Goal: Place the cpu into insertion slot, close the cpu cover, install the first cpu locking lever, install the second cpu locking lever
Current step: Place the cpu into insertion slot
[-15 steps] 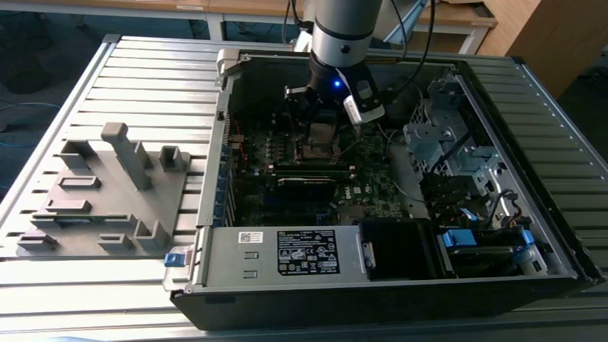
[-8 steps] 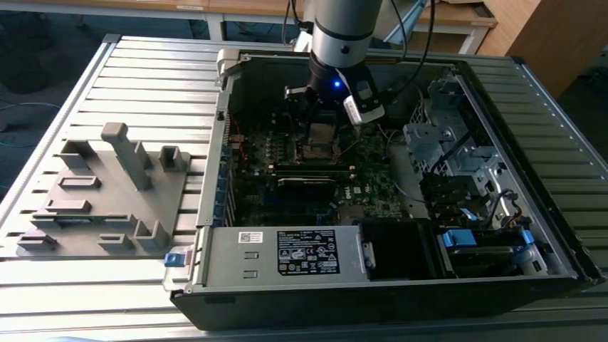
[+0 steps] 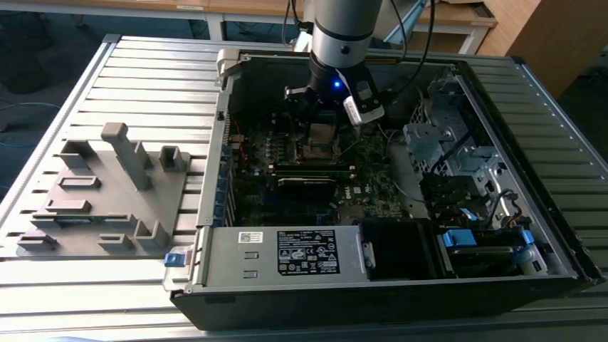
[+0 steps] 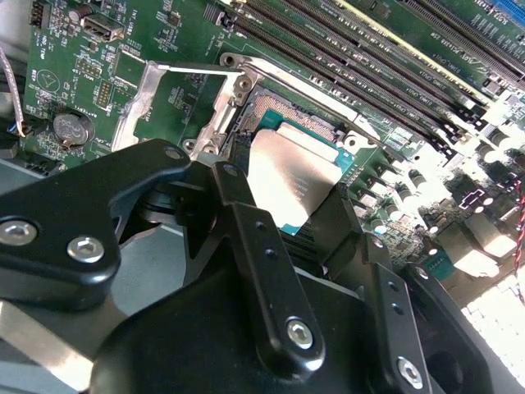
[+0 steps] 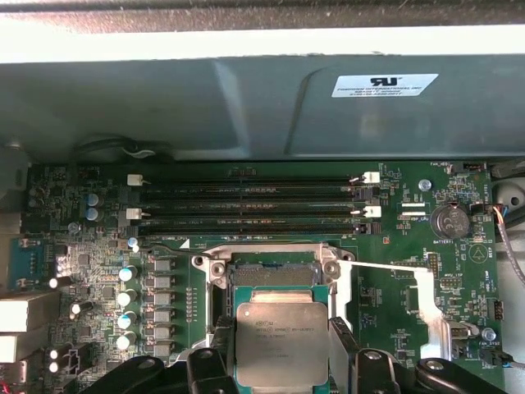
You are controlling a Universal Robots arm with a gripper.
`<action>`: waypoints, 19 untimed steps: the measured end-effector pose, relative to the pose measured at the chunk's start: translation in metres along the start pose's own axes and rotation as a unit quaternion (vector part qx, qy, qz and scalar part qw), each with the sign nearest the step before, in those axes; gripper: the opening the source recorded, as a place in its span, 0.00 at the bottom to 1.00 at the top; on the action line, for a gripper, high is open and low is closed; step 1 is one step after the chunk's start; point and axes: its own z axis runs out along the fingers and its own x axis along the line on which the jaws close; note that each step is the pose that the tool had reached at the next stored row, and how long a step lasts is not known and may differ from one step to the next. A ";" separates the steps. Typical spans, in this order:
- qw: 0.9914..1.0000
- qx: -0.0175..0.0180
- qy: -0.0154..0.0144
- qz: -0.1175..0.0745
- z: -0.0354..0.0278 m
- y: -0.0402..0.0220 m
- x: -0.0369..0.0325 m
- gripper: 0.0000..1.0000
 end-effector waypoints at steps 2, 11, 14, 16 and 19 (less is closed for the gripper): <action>1.000 0.000 0.000 0.000 0.0000 0.0000 0.0000 0.54; 1.000 0.000 -0.001 0.014 0.0002 0.0000 0.0000 0.54; 1.000 0.000 -0.002 0.019 0.0001 0.0000 0.0000 0.54; 1.000 0.000 -0.002 0.021 0.0002 0.0000 0.0000 0.54; 1.000 0.000 -0.002 0.023 0.0001 0.0000 0.0000 0.54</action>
